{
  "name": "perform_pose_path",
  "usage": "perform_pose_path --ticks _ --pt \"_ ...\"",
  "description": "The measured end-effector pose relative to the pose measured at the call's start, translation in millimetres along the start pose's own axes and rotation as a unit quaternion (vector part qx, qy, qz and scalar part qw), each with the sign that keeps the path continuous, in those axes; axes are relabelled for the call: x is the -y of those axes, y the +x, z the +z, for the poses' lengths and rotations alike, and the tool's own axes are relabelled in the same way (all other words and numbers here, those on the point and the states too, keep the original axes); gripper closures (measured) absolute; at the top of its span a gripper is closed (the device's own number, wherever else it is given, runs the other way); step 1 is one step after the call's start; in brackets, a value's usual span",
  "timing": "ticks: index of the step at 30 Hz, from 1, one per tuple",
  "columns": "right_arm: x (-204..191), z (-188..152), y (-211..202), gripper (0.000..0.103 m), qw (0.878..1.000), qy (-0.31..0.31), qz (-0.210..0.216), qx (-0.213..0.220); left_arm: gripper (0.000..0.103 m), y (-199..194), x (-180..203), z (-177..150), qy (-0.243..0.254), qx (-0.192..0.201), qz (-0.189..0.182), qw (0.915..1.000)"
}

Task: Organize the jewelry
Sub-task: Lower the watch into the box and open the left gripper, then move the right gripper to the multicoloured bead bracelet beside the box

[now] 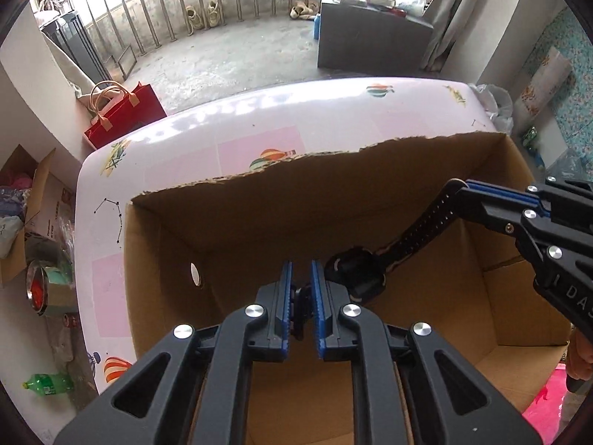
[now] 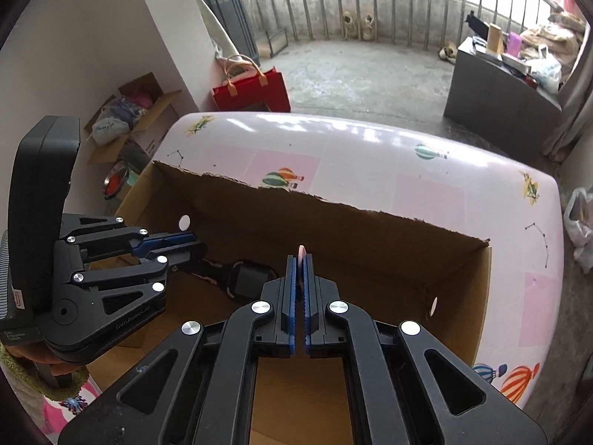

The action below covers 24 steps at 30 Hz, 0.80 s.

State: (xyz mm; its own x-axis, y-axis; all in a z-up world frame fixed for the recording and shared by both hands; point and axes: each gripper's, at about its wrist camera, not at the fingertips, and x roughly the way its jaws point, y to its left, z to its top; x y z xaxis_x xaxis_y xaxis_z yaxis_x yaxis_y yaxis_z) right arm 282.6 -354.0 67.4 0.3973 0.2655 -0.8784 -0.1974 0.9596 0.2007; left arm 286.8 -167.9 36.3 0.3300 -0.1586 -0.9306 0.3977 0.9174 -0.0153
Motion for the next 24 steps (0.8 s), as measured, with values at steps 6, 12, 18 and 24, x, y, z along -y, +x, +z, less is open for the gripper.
perform_pose_path --ticks 6,12,18,24 --pt "22 -6 -14 0.100 1.000 0.025 -0.007 0.005 0.055 -10 -1 -7 0.007 0.004 0.009 0.9999" --pt "33 -17 -50 0.100 0.998 0.042 -0.015 0.039 0.042 -50 -5 -12 0.009 0.056 0.018 0.9982" --pt "31 -45 -114 0.081 0.992 0.042 -0.030 0.114 0.022 -122 -12 -58 0.017 0.147 0.011 0.9889" --pt "-1 -130 -164 0.026 0.983 0.016 -0.033 0.180 0.006 -156 -14 -153 0.030 0.184 -0.013 0.9824"
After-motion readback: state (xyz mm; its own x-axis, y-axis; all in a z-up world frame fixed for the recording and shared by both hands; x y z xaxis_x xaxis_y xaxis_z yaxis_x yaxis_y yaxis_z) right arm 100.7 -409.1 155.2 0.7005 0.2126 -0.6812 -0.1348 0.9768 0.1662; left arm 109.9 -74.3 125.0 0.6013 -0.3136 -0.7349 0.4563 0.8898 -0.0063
